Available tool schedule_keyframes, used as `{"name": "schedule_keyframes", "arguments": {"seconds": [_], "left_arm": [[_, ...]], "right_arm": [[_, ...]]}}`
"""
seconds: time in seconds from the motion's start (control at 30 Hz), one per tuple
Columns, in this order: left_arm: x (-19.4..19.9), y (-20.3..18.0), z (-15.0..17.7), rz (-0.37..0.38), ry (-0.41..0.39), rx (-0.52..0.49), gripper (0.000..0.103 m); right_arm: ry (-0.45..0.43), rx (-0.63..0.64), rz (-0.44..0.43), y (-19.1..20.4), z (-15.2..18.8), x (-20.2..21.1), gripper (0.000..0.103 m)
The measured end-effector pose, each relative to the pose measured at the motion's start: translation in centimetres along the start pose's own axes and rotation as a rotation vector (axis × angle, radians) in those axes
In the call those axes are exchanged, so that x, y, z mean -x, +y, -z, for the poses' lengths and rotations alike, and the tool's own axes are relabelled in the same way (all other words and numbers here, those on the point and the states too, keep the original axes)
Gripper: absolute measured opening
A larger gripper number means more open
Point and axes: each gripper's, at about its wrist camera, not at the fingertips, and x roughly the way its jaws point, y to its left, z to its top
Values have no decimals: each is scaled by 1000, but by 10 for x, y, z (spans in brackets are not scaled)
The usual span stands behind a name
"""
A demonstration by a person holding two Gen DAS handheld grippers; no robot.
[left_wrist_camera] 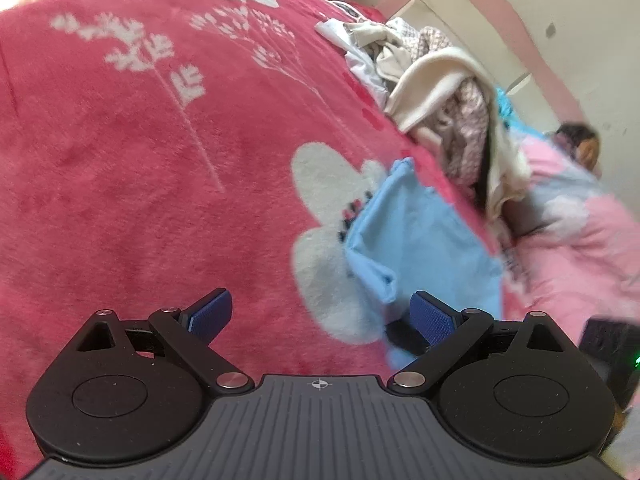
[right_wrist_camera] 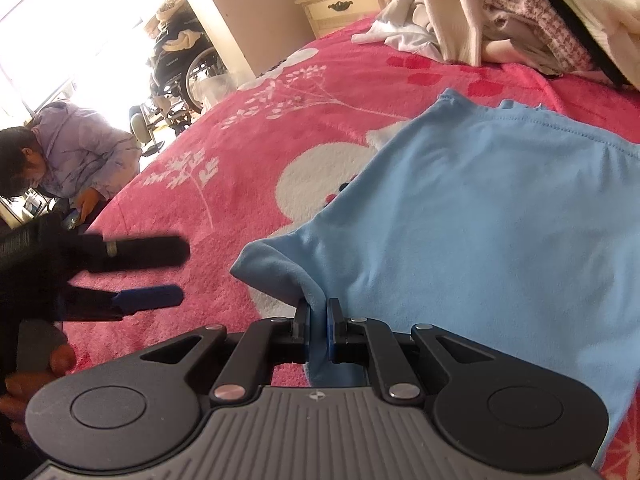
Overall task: Fold clothes
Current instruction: 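Pinch the shirt's opposite edge with the left gripper while the right gripper holds its edge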
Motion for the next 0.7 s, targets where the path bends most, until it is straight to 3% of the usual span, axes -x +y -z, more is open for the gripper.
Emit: {"name": "schedule_keyframes", "arguments": {"seconds": [0.17, 0.33, 0.4, 0.6, 0.7], "left_arm": [[-15, 9, -25, 130, 65, 137, 97], [-46, 19, -48, 290, 204, 257, 97], [-56, 19, -52, 312, 239, 278, 97], [-86, 4, -64, 350, 357, 222, 97], [-105, -8, -66, 333, 428, 158, 97]], "right_arm": [[-10, 5, 3, 2, -1, 3, 9], [-27, 14, 6, 2, -2, 9, 9], [-33, 14, 4, 1, -2, 12, 9], [-55, 28, -9, 1, -2, 18, 9], [-68, 35, -13, 0, -3, 23, 9]]}}
